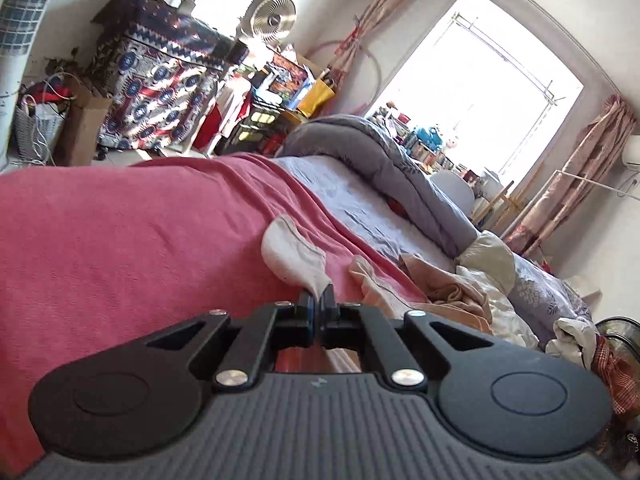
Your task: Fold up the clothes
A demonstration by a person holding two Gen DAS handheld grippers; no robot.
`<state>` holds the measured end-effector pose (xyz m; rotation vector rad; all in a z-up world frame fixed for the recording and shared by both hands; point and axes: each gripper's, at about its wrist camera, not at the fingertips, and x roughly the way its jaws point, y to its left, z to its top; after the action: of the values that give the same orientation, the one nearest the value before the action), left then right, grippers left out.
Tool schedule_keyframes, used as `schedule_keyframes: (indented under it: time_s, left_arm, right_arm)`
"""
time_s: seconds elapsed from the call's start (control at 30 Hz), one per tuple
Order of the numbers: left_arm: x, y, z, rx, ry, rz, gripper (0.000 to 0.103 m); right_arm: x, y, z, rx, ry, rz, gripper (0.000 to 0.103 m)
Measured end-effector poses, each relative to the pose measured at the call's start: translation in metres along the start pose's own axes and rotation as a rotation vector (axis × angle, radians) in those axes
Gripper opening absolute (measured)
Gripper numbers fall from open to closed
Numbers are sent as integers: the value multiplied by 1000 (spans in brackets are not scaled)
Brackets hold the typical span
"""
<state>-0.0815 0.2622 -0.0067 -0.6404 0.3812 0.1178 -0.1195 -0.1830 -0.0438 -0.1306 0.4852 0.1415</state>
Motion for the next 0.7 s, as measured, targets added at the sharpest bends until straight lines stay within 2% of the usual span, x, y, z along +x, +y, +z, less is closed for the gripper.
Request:
schedule_keyframes:
  time_s: [0.07, 0.17, 0.27, 0.3, 0.37, 0.4, 0.5, 0.63, 0.7]
  left_arm:
    - [-19, 6, -6, 35, -23, 50, 0]
    - [-30, 16, -19, 82, 20, 161, 0]
    - [-27, 33, -40, 88, 100, 276, 2]
    - [-28, 38, -43, 78, 113, 289, 6]
    - [-32, 46, -47, 59, 137, 313, 16]
    - [-34, 46, -45, 57, 137, 313, 17]
    - [-44, 48, -37, 25, 117, 310, 26]
    - [-68, 60, -23, -39, 13, 373, 20]
    - [-74, 65, -18, -10, 2, 429, 17]
  right_arm:
    - [5, 2, 0, -2, -6, 13, 72]
    - [14, 6, 0, -23, 5, 29, 75]
    - [32, 12, -14, -60, 79, 16, 77]
    - [38, 13, -19, -68, 97, 12, 79]
    - [35, 8, -24, -24, 73, 19, 79]
    - [35, 3, -23, -9, 79, 30, 79]
    - [33, -6, -16, 15, 94, 45, 84]
    - [30, -20, -10, 12, 65, 14, 84]
    - [29, -30, -9, 26, 56, -23, 85]
